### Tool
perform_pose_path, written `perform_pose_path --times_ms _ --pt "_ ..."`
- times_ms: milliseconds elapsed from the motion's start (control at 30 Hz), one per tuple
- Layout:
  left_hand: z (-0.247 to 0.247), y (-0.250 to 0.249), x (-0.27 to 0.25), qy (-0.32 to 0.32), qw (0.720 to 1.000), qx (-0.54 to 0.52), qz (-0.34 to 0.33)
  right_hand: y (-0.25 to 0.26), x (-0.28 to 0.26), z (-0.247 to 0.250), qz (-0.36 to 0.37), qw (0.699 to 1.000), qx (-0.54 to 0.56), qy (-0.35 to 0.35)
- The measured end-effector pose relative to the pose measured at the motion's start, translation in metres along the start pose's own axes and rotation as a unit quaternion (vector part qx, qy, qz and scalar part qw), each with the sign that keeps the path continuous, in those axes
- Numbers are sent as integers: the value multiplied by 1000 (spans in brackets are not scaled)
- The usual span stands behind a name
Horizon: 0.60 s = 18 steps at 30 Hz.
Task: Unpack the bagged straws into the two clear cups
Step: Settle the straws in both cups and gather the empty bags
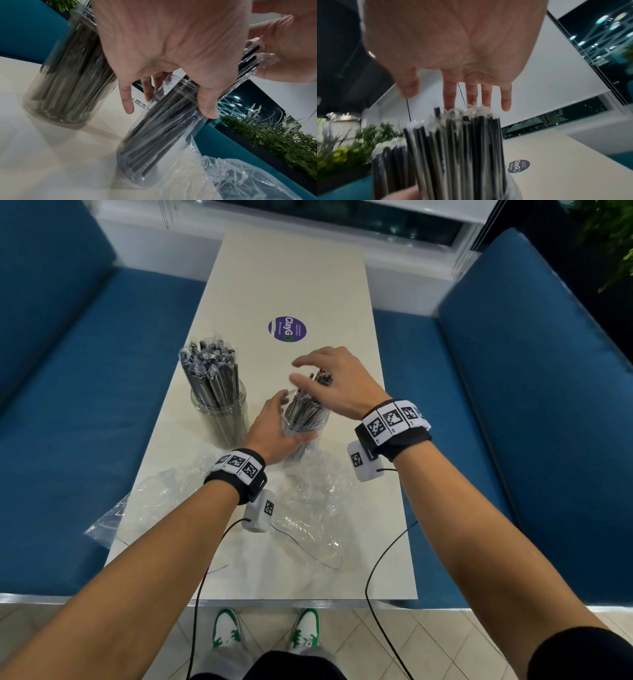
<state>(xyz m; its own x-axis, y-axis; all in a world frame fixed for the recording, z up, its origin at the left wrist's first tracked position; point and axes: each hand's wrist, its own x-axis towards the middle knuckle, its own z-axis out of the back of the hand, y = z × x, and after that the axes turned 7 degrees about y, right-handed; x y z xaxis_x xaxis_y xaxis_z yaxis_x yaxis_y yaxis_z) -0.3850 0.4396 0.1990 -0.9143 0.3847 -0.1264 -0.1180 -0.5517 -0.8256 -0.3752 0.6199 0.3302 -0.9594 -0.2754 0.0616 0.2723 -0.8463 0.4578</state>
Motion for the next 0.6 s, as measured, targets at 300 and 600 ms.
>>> perform_pose_path --times_ms 300,600 --pt "0 -7 -4 -8 1000 -5 6 -9 -7 -16 11 998 -12 -61" --pt "-2 -12 -1 -6 1000 0 18 1 -21 -27 -7 995 -101 -13"
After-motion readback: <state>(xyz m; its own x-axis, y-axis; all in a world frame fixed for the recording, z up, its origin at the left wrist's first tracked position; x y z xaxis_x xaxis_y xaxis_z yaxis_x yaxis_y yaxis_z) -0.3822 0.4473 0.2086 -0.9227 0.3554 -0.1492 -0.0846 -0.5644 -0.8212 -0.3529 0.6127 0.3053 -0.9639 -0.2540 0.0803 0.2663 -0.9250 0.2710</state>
